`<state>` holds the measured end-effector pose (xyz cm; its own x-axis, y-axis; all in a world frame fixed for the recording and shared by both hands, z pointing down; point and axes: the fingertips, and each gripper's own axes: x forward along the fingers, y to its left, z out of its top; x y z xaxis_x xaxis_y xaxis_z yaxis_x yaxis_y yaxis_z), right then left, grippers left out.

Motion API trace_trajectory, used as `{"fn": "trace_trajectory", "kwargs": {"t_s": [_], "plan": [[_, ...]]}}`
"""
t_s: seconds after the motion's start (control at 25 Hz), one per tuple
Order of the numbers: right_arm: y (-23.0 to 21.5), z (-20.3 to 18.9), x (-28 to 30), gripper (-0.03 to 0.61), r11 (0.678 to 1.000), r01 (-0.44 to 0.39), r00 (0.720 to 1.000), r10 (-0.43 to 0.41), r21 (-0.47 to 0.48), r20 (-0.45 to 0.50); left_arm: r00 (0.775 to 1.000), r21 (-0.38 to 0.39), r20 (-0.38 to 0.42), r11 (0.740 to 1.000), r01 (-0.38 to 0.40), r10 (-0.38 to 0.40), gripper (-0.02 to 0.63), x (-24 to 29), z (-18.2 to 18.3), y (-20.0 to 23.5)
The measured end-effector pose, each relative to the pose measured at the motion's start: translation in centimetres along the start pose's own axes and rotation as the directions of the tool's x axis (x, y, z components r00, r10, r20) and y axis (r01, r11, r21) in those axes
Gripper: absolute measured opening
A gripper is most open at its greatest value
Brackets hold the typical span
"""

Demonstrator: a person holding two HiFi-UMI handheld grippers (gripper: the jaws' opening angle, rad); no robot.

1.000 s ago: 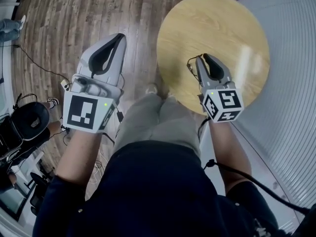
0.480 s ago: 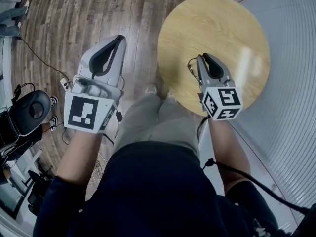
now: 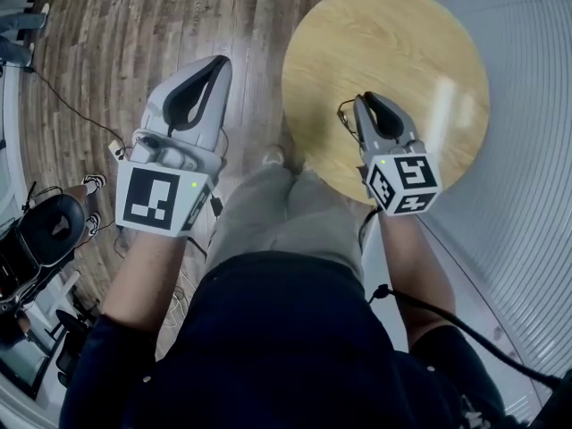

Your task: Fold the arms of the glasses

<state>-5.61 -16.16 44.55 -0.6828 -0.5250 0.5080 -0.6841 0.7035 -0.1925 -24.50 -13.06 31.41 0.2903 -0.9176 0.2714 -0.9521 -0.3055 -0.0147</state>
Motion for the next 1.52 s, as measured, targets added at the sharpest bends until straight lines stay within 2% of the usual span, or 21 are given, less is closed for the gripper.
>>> {"fn": "trace_trajectory", "kwargs": {"t_s": [0.4, 0.56, 0.68, 1.08, 1.52], "plan": [[-0.5, -0.5, -1.7, 0.061, 1.0, 0.021, 1.0, -0.021, 0.015, -0.004, 0.998, 0.001, 0.001, 0.998, 0.061, -0.061, 0.002, 1.7, 0.2, -1.9], [-0.6, -0.9, -3.4, 0.061, 0.999, 0.027, 1.0, -0.027, 0.018, 0.002, 0.996, 0.01, 0.033, 0.997, 0.083, -0.083, 0.002, 2.0, 1.2, -3.7], [-0.7, -0.9, -3.2, 0.061, 0.999, 0.031, 1.0, -0.031, 0.024, -0.006, 0.995, 0.011, 0.01, 0.995, 0.096, -0.096, 0.002, 2.6, 0.9, -3.4], [-1.0, -0.9, -3.3, 0.061, 0.998, 0.043, 0.999, -0.043, 0.035, -0.02, 0.992, 0.013, 0.013, 0.992, 0.129, -0.129, 0.002, 4.3, 1.5, -3.4], [-1.8, -5.0, -7.0, 0.063, 0.998, 0.045, 0.999, -0.045, 0.046, -0.009, 0.99, 0.036, 0.017, 0.989, 0.142, -0.142, 0.002, 3.3, 0.2, -8.6]]}}
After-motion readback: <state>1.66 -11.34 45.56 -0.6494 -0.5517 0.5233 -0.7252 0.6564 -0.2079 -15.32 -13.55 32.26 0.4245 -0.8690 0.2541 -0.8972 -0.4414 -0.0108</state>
